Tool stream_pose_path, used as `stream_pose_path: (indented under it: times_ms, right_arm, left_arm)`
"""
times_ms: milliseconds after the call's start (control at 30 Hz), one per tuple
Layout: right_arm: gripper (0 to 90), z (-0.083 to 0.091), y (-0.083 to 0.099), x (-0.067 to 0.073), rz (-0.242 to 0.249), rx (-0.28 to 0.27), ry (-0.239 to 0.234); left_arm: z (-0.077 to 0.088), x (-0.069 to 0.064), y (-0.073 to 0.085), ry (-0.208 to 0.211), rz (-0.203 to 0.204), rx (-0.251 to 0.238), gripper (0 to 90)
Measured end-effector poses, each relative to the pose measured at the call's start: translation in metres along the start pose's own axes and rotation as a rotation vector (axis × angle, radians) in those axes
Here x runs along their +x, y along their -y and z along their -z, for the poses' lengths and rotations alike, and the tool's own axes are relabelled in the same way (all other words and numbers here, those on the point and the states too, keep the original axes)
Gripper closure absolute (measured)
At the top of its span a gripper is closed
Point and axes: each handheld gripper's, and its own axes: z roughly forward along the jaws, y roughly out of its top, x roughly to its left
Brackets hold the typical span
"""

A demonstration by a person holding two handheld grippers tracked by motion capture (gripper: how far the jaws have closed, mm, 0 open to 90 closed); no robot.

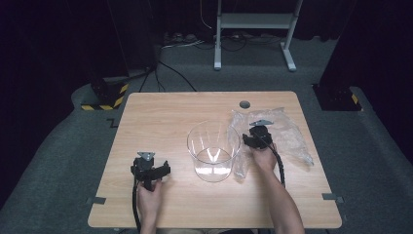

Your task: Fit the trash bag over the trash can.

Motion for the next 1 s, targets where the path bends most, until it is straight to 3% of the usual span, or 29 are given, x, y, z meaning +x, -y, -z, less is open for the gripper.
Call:
stream_pose_path:
  times_ms: [100,133,200,333,733,900,1000]
  right_arm:
    - [69.4,0.002,0.000,0.001,0.010,0.007,-0.007]
    - [69.4,0.002,0.000,0.001,0.010,0.007,-0.007]
    - [80.2,0.004,0.002,0.001,0.036,0.008,-0.011]
    - [87.4,0.007,0.003,0.002,0.055,0.011,0.001]
    - [89.8,0.018,0.010,-0.005,0.070,0.018,-0.059]
    - [89.8,0.026,0.010,-0.007,0.064,-0.004,-0.087]
    - [89.8,0.035,0.011,-0.008,0.084,-0.018,-0.097]
  left_arm:
    - [0.000,0.000,0.000,0.000,0.000,0.000,11.8]
    - [0.000,0.000,0.000,0.000,0.000,0.000,11.7]
    - [0.000,0.000,0.000,0.000,0.000,0.000,11.7]
    - [0.000,0.000,0.000,0.000,0.001,0.000,11.7]
    - [0.000,0.000,0.000,-0.001,-0.001,0.001,11.8]
    - [0.000,0.000,0.000,-0.001,-0.001,0.001,11.8]
    - [0.000,0.000,0.000,-0.001,-0.001,0.001,11.8]
